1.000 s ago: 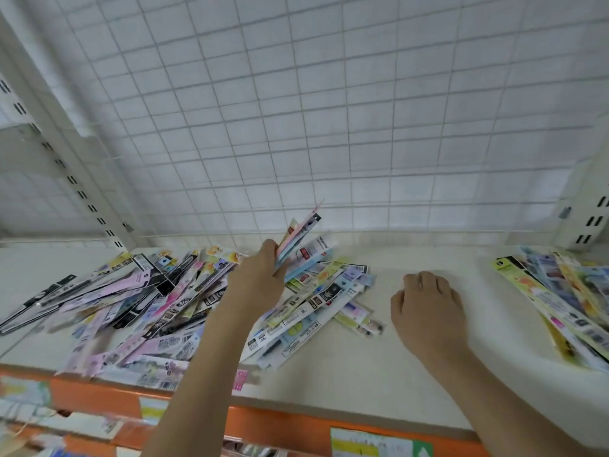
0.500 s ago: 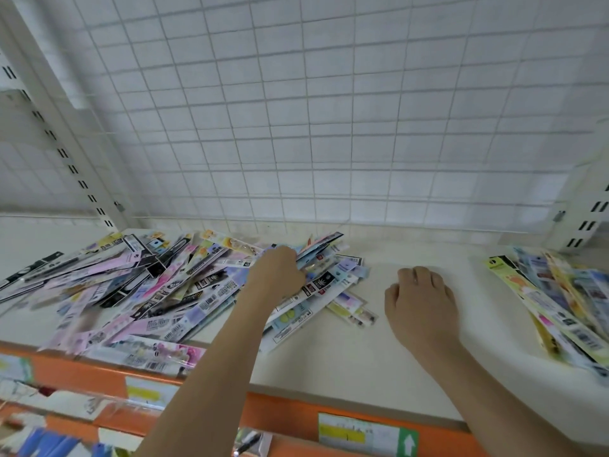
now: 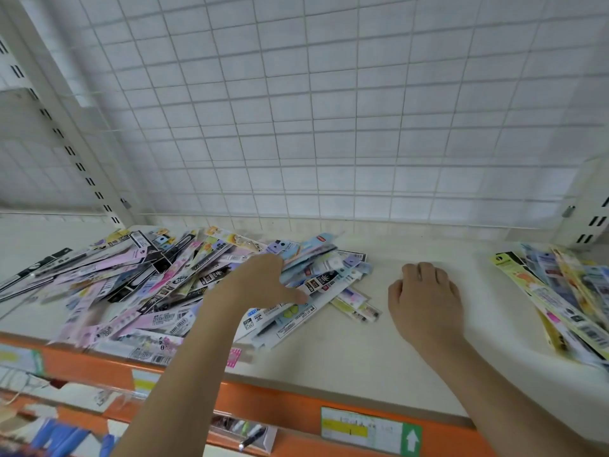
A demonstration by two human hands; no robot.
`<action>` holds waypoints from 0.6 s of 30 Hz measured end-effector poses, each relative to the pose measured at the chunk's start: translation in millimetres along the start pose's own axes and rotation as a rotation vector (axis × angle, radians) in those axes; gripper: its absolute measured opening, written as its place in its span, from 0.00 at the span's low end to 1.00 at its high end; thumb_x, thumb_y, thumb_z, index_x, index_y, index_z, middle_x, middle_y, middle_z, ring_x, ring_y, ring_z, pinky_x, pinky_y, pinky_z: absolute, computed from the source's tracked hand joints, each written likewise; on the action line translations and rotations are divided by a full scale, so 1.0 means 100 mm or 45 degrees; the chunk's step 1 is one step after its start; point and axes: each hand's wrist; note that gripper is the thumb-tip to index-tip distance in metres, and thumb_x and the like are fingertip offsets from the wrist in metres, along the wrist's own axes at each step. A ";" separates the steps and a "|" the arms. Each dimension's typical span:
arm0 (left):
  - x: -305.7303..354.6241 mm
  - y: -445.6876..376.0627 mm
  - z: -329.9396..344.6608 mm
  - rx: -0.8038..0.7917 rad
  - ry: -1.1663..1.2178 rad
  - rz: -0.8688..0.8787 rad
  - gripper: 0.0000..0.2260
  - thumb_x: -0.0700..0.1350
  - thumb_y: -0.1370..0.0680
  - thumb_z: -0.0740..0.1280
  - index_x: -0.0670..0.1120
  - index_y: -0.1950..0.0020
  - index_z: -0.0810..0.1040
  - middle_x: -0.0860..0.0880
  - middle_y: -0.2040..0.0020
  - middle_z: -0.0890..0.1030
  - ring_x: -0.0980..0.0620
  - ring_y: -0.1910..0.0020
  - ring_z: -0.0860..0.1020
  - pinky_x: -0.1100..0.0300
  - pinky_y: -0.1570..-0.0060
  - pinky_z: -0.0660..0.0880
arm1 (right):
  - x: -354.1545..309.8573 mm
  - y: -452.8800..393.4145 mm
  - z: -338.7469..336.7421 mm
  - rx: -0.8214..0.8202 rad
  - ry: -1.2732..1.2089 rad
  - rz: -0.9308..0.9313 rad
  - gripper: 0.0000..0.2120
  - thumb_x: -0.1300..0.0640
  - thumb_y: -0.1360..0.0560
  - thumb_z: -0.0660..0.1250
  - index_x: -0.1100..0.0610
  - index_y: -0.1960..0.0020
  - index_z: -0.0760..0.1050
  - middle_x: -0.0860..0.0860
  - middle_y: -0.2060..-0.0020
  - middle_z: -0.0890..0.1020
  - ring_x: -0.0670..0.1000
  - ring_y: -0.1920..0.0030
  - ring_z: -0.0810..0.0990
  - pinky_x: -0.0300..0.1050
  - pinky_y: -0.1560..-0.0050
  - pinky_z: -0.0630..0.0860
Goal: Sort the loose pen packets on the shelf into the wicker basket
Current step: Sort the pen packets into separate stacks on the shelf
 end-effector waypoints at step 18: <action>0.09 0.00 -0.39 0.300 0.340 -0.067 0.12 0.49 0.23 0.64 0.40 0.56 0.74 0.49 0.67 0.78 0.54 0.72 0.76 0.67 0.75 0.70 | 0.01 0.00 0.02 0.047 -0.011 -0.005 0.09 0.60 0.28 0.61 0.65 0.56 0.77 0.61 0.59 0.79 0.62 0.57 0.78 0.52 0.56 0.75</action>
Point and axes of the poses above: each hand's wrist, its own y-axis away from the middle knuckle, its own z-axis out of the palm, x = y × z
